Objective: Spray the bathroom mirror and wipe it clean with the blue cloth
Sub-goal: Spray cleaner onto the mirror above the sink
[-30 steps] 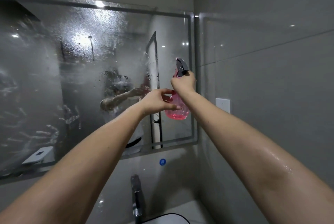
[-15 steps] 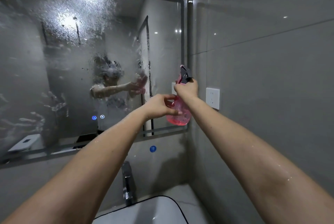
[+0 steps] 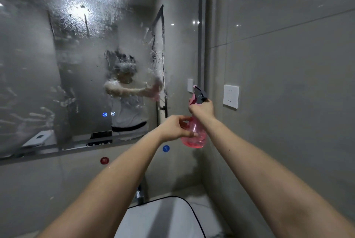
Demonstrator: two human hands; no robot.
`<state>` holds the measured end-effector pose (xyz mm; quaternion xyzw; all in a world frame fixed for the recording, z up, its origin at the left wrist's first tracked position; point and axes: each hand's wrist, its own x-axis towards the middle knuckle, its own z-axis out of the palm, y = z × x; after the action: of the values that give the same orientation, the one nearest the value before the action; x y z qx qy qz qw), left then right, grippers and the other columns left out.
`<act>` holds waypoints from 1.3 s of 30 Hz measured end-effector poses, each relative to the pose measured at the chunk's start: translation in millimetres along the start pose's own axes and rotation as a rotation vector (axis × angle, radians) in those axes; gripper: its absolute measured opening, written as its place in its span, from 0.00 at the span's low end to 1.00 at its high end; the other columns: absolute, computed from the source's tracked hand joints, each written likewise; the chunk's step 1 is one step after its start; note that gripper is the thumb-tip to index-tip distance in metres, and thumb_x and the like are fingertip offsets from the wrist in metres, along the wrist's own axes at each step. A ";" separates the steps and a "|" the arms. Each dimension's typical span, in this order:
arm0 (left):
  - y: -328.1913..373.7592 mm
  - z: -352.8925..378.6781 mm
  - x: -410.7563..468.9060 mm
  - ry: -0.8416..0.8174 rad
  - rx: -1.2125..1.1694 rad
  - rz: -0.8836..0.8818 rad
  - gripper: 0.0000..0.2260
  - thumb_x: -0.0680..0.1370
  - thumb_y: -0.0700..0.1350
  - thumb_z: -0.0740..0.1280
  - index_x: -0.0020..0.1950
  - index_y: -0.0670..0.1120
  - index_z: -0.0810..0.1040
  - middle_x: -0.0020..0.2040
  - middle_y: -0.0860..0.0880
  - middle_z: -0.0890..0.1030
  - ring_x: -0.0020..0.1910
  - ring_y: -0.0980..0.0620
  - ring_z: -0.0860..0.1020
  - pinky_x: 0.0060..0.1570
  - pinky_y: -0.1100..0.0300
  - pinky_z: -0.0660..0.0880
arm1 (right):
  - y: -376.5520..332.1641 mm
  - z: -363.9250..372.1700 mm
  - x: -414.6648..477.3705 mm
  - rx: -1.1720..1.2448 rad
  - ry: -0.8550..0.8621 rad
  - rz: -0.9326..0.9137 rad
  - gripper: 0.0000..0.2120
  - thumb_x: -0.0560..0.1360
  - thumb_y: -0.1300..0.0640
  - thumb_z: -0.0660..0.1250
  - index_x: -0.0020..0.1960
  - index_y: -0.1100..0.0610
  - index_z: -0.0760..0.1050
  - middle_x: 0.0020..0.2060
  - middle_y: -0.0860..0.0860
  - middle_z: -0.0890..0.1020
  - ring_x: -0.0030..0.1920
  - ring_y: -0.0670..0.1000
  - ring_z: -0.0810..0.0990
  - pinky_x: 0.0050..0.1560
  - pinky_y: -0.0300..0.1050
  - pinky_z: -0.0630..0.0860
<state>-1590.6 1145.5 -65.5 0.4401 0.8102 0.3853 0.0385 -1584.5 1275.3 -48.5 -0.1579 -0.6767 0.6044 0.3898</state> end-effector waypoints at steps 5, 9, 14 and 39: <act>-27.4 31.3 -12.5 -0.014 -0.039 -0.059 0.29 0.66 0.47 0.78 0.65 0.45 0.75 0.49 0.51 0.81 0.47 0.56 0.80 0.54 0.62 0.76 | 41.0 0.2 -16.9 -0.014 -0.011 -0.008 0.06 0.74 0.60 0.65 0.49 0.53 0.78 0.34 0.50 0.79 0.37 0.51 0.78 0.41 0.43 0.75; -43.4 49.8 -16.6 -0.030 -0.069 -0.106 0.30 0.64 0.47 0.79 0.64 0.43 0.75 0.51 0.49 0.82 0.49 0.53 0.80 0.56 0.57 0.77 | 65.5 -5.9 -25.0 -0.053 -0.063 0.023 0.07 0.73 0.65 0.64 0.47 0.56 0.79 0.31 0.49 0.77 0.35 0.50 0.75 0.38 0.41 0.71; -60.0 70.1 -19.9 -0.043 -0.121 -0.161 0.29 0.66 0.43 0.78 0.64 0.43 0.73 0.53 0.45 0.81 0.51 0.50 0.80 0.55 0.56 0.77 | 86.9 -7.3 -34.7 -0.043 -0.088 0.101 0.05 0.74 0.59 0.66 0.41 0.59 0.79 0.32 0.52 0.79 0.35 0.51 0.77 0.37 0.42 0.72; -100.4 32.1 -64.4 0.061 -0.222 -0.261 0.28 0.69 0.38 0.74 0.68 0.43 0.70 0.56 0.41 0.80 0.53 0.48 0.79 0.56 0.57 0.76 | 84.9 61.7 -66.7 -0.059 -0.245 0.080 0.09 0.73 0.60 0.65 0.35 0.59 0.77 0.27 0.50 0.75 0.28 0.48 0.72 0.32 0.40 0.68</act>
<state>-1607.1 1084.9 -172.0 0.3122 0.8138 0.4772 0.1119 -1607.6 1205.4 -148.8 -0.1211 -0.7300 0.6139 0.2749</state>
